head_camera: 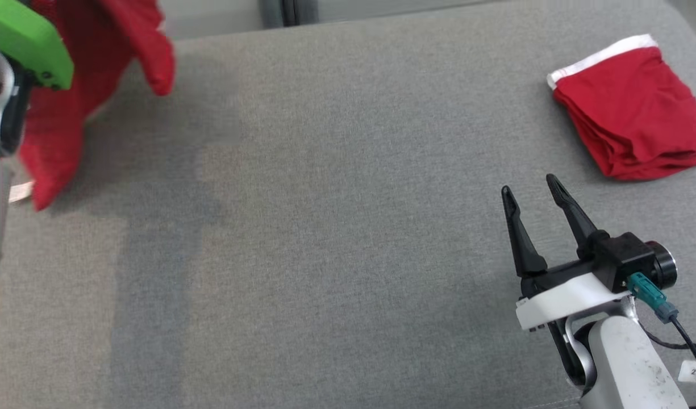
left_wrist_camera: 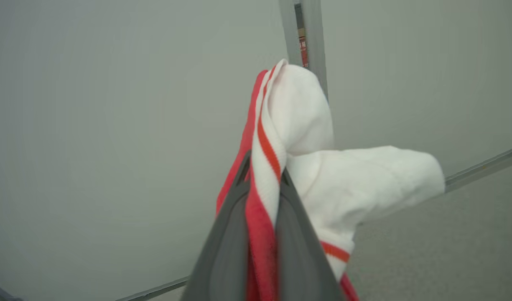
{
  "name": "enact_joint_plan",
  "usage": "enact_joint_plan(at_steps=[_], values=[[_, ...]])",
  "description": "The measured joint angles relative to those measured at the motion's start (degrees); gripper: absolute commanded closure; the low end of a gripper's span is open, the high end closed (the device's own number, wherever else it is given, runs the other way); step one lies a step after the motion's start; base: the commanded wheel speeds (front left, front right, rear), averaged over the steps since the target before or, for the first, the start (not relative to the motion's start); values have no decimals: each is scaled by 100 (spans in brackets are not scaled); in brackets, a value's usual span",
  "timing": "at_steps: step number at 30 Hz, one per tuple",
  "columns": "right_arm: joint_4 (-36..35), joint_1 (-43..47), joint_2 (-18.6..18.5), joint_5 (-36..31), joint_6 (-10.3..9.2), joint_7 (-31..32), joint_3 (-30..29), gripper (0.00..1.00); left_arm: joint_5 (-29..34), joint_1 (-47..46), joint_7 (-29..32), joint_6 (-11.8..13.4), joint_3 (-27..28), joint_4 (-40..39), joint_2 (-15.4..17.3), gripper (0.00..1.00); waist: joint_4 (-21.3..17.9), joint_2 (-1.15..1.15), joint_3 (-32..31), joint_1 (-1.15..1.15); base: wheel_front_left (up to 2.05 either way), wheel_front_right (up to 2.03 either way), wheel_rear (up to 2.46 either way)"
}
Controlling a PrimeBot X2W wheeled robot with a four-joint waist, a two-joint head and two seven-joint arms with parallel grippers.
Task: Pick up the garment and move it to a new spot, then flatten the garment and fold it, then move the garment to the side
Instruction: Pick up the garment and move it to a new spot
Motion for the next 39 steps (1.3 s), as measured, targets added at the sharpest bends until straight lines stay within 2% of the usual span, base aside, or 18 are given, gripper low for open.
enact_joint_plan(at_steps=[3,6,11,16,21,27,31,35,36,37,38,39], values=[[19,110,1,90,0,0,-16,0,-123,-121,-55,-1,-324,-285,-231,100,-58,0,-315,0,0,0,0],[44,231,0,191,0,-1,-36,0,-385,-284,-163,-1,-545,-523,-617,100,-140,0,-617,0,0,0,0],[45,325,1,236,0,0,-98,0,-916,-467,-376,-8,-504,-641,-1260,100,-296,0,-952,0,0,0,0],[42,415,0,242,0,0,-205,0,-1288,35,-632,-8,-616,-471,-1574,100,-454,0,-1065,0,0,0,0],[20,435,0,261,0,0,-310,0,-1661,1132,-1053,18,-493,73,-1750,100,-443,0,-974,0,0,0,0],[-25,391,1,260,0,0,-342,0,-1642,2173,-1337,301,-144,904,-1661,100,-394,0,-740,0,0,0,0],[-24,333,0,244,0,-1,-354,0,-1334,2504,-1365,544,527,734,-1573,100,-350,0,-572,-1,0,0,0],[-20,237,0,229,0,0,-336,0,-1022,2948,-1363,622,1133,520,-1646,100,-301,0,-414,0,0,0,0],[-8,236,1,219,0,0,-318,0,-921,3034,-1365,621,1274,464,-1686,82,-286,0,-379,0,0,0,0],[4,231,1,210,0,0,-309,0,-859,3086,-1365,617,1395,422,-1731,51,-274,0,-353,0,0,0,0],[16,218,1,200,0,0,-299,0,-800,3131,-1365,592,1512,387,-1793,0,-257,0,-323,-1,0,0,0],[30,191,0,176,0,0,-288,0,-754,3184,-1365,567,1636,348,-1856,0,-238,0,-297,0,0,0,0]])
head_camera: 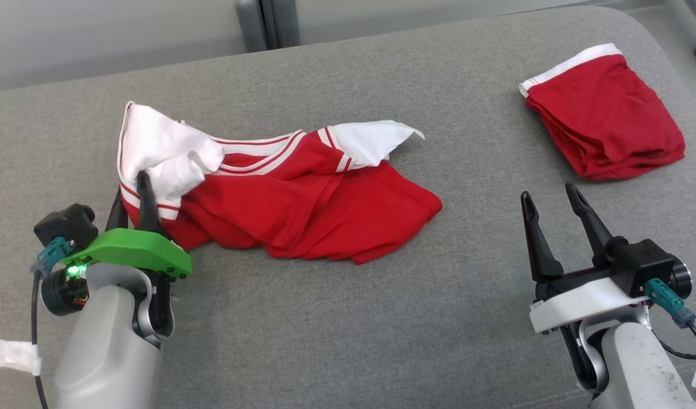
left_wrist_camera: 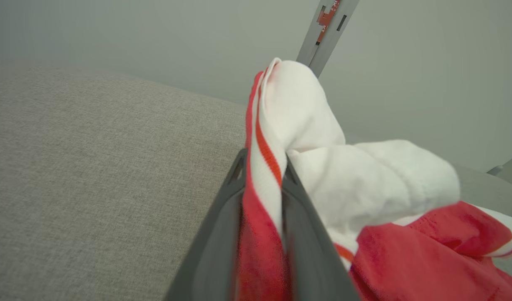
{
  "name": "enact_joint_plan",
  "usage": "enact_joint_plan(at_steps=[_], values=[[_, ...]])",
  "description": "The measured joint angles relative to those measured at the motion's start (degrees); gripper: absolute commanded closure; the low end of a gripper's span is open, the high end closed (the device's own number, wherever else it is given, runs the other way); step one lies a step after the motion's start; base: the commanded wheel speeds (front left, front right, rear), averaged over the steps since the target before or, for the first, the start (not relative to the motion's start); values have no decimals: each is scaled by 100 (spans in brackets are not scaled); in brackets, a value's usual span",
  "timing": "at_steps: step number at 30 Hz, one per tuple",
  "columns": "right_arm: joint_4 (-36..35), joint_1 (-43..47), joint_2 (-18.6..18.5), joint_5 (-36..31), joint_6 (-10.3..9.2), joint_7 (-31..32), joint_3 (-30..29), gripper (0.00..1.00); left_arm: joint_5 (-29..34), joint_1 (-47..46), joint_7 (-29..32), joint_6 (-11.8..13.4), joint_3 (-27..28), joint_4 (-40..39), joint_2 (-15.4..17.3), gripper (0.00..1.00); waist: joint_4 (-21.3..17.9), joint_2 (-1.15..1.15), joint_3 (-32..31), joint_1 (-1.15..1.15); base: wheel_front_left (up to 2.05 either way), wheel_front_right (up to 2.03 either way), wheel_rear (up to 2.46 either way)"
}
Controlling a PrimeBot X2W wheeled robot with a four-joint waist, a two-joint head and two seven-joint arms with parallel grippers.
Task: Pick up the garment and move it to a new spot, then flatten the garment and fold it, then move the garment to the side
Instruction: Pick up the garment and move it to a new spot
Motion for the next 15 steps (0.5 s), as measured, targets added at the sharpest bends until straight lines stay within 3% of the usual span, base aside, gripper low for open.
enact_joint_plan(at_steps=[9,15], values=[[76,-62,1,-59,0,-1,29,0,566,513,-8,-328,712,-589,-299,0,138,0,-27,0,0,0,0],[160,-44,1,-118,0,-1,26,0,1045,975,-8,-483,778,-1073,-405,0,235,0,-212,0,0,0,0]])
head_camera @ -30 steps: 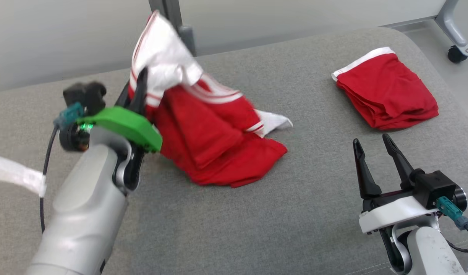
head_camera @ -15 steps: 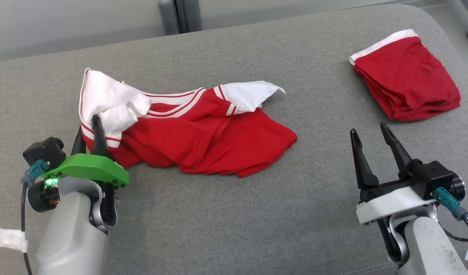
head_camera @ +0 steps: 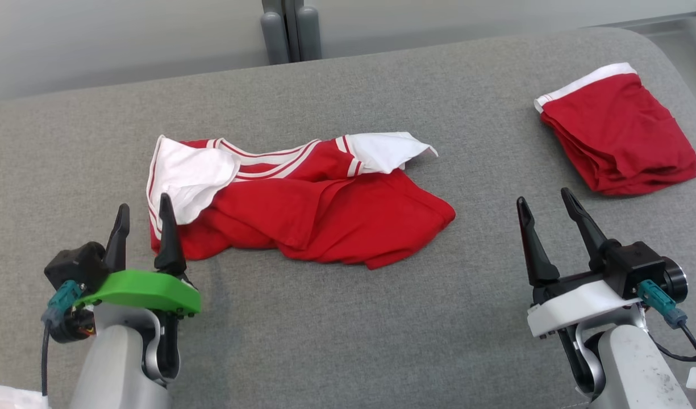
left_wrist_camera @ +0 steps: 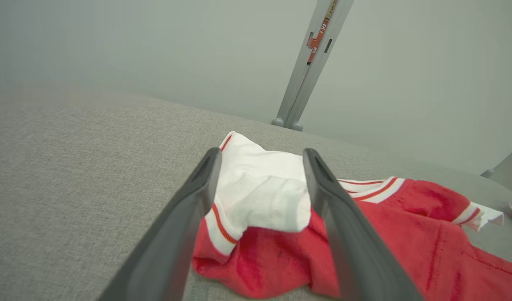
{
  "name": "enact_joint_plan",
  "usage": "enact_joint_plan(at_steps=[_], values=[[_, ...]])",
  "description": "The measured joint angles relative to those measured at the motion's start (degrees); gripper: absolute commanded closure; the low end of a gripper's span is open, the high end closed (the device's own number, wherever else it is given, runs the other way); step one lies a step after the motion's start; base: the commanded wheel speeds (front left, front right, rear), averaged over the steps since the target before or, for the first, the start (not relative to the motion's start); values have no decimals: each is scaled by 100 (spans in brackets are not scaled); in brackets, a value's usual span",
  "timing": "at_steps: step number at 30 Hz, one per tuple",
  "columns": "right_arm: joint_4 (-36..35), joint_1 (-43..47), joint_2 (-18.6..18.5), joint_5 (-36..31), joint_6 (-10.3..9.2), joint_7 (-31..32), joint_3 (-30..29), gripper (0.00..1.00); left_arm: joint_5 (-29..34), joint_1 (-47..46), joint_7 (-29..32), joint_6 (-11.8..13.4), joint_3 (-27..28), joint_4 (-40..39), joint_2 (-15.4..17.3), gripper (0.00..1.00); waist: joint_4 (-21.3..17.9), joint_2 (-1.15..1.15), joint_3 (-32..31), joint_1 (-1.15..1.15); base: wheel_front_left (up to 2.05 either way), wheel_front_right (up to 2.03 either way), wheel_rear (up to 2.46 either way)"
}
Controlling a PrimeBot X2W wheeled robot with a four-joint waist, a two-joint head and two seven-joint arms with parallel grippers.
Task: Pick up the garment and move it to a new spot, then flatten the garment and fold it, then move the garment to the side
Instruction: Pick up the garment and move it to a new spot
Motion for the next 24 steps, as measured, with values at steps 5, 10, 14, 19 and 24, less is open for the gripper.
enact_joint_plan(at_steps=[5,10,14,19,24], values=[[79,121,0,-42,0,1,0,0,227,510,0,-49,-58,-365,-67,0,88,0,-221,0,0,0,0],[155,307,1,-45,0,0,14,0,356,1084,-1,-74,-221,-660,-134,0,177,0,-476,0,0,0,0],[198,540,1,-7,0,1,20,0,452,1506,0,-76,-319,-760,-163,0,238,0,-667,0,0,0,0],[225,769,1,143,0,1,8,0,443,1936,-1,-76,-259,-911,-178,0,301,0,-881,0,0,0,0],[288,919,0,248,0,0,3,0,394,2203,-1,-65,-298,-1062,-186,0,325,0,-998,0,0,0,0]])
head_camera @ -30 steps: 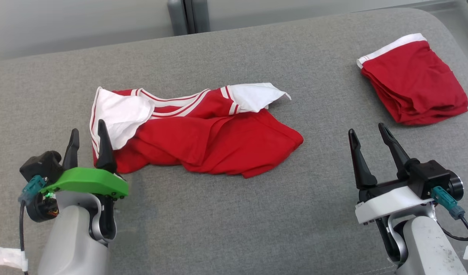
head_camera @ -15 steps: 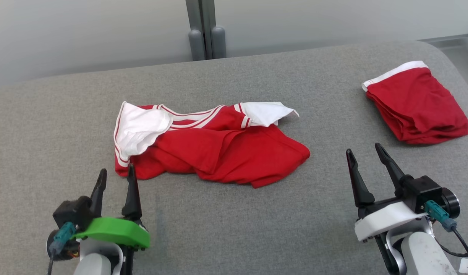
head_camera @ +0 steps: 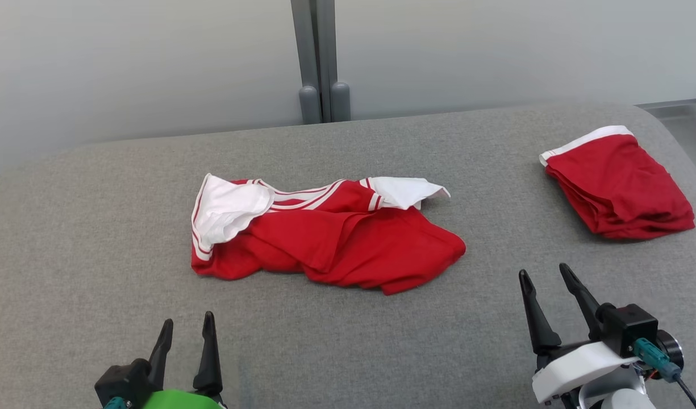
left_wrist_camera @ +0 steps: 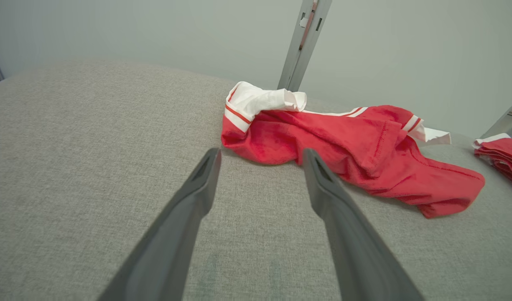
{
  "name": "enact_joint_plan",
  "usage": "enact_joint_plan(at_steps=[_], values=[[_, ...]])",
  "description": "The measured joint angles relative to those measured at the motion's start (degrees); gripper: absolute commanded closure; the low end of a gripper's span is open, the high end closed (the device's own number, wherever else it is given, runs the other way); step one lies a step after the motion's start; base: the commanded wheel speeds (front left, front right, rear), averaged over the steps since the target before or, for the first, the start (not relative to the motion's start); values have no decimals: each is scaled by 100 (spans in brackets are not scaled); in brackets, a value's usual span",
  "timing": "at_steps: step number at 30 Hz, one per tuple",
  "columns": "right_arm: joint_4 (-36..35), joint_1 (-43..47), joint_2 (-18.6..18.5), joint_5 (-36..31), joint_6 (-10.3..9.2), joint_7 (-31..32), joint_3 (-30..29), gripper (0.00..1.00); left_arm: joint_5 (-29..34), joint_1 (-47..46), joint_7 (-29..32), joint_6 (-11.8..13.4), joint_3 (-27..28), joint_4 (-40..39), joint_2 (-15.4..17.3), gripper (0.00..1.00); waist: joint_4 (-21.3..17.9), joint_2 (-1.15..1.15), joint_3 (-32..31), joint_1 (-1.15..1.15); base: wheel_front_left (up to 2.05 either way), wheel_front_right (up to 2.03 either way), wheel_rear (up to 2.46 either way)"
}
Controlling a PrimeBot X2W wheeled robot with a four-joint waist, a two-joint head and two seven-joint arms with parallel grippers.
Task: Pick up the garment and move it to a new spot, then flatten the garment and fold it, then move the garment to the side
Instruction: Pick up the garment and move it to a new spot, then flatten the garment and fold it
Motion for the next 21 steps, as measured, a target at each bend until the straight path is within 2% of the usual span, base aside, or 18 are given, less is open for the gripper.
enact_joint_plan(at_steps=[21], values=[[172,38,0,30,0,1,87,0,-47,77,0,120,-256,-175,-8,0,25,0,-92,0,0,0,0]])
